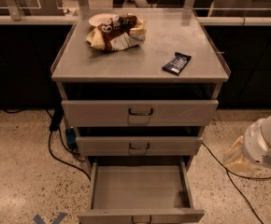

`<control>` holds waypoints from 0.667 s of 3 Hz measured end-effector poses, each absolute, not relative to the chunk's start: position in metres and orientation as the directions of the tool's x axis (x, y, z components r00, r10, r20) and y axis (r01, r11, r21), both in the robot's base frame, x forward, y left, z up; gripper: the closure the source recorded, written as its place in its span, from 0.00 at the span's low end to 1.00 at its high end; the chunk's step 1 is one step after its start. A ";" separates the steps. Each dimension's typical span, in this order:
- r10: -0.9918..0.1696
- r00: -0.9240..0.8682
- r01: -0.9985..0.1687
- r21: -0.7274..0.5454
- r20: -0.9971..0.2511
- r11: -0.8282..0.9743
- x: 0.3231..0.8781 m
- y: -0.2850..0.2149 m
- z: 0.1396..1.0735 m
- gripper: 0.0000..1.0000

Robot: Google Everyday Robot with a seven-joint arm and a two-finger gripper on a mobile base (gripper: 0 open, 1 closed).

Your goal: Close bottom drawer

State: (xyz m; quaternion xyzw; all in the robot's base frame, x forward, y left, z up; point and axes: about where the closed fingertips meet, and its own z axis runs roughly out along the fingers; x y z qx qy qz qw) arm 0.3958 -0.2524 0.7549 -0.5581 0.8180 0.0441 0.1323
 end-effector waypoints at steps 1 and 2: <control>-0.899 -0.321 -0.931 -0.072 -0.299 0.357 0.404 -0.249 0.719 1.00; -0.898 -0.298 -0.948 -0.012 -0.325 0.319 0.395 -0.228 0.661 1.00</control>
Offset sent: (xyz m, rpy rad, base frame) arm -0.0005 0.0328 -0.1316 0.1091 0.0587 0.0893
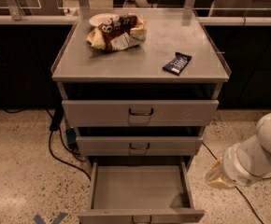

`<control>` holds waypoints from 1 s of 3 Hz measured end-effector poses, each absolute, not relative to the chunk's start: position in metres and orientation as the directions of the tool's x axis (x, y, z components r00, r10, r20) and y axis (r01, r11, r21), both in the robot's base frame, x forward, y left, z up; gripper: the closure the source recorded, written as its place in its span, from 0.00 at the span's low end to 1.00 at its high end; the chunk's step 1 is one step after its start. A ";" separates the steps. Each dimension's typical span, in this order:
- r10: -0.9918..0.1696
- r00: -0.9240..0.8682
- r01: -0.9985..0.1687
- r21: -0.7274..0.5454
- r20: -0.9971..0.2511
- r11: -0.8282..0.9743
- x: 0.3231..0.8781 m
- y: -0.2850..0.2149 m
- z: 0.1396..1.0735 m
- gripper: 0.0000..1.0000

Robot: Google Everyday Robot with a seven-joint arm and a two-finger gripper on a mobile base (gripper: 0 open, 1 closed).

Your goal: Close bottom drawer

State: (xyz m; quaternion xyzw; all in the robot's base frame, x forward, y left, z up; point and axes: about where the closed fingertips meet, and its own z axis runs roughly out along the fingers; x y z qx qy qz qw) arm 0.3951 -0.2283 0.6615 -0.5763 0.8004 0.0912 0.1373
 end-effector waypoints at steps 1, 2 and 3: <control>-0.896 -0.294 -0.954 0.039 -0.332 0.299 0.381 -0.214 0.628 1.00; -0.896 -0.294 -0.954 0.039 -0.332 0.298 0.381 -0.214 0.628 1.00; -0.894 -0.283 -0.957 0.044 -0.347 0.286 0.380 -0.212 0.622 1.00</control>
Offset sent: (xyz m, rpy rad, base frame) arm -0.0117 0.0119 -0.0277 0.0197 0.0378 0.0180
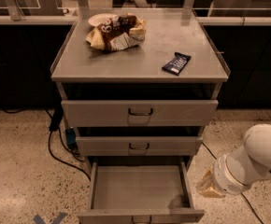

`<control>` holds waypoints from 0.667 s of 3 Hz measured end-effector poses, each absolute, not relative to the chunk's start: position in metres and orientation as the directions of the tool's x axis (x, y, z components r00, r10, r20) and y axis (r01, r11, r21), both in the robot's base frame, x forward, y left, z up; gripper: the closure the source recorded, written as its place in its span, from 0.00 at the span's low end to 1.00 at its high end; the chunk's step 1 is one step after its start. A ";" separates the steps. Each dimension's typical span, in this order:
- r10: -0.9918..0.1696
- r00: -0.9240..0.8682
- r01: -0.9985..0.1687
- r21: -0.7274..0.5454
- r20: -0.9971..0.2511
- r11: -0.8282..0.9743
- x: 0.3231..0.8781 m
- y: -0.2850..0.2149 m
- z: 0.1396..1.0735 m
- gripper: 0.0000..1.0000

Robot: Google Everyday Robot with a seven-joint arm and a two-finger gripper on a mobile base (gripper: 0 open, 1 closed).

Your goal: Close bottom drawer

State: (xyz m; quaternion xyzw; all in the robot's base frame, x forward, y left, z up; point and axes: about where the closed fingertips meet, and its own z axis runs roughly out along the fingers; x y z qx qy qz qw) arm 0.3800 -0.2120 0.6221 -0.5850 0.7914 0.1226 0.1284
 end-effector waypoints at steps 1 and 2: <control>-0.885 -0.270 -0.962 0.072 -0.379 0.262 0.383 -0.207 0.591 1.00; -0.869 -0.278 -0.960 0.146 -0.408 0.239 0.385 -0.201 0.548 1.00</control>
Offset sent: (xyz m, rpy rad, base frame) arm 0.0071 0.0175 -0.1332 0.1717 0.1703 0.0580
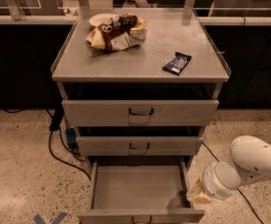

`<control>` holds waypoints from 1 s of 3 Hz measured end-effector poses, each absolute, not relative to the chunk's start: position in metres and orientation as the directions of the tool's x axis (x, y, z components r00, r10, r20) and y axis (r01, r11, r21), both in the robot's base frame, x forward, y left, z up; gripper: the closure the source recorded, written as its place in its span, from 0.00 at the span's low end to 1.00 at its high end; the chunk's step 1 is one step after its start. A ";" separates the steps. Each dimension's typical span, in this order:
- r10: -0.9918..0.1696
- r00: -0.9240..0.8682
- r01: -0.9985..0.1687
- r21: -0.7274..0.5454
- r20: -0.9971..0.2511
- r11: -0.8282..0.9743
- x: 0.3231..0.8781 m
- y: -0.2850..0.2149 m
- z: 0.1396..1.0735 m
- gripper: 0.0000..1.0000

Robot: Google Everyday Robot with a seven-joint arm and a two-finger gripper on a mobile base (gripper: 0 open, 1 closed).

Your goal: Close bottom drawer

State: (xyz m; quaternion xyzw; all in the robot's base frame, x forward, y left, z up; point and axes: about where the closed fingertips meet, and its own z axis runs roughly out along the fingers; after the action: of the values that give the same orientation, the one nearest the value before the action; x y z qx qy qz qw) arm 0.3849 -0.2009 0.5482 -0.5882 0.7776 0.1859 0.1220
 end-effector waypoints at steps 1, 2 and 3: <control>-0.860 -0.285 -0.956 0.190 -0.423 0.224 0.381 -0.193 0.503 1.00; -0.864 -0.279 -0.960 0.155 -0.420 0.234 0.369 -0.180 0.468 1.00; -0.853 -0.315 -0.949 0.139 -0.415 0.283 0.338 -0.163 0.415 1.00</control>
Offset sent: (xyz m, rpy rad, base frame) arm -0.0251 0.0324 -0.1168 0.0090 -0.0308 -0.0162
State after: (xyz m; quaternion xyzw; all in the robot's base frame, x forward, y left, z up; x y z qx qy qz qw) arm 0.3377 -0.1631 0.4152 -0.5703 0.7902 0.1824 0.1309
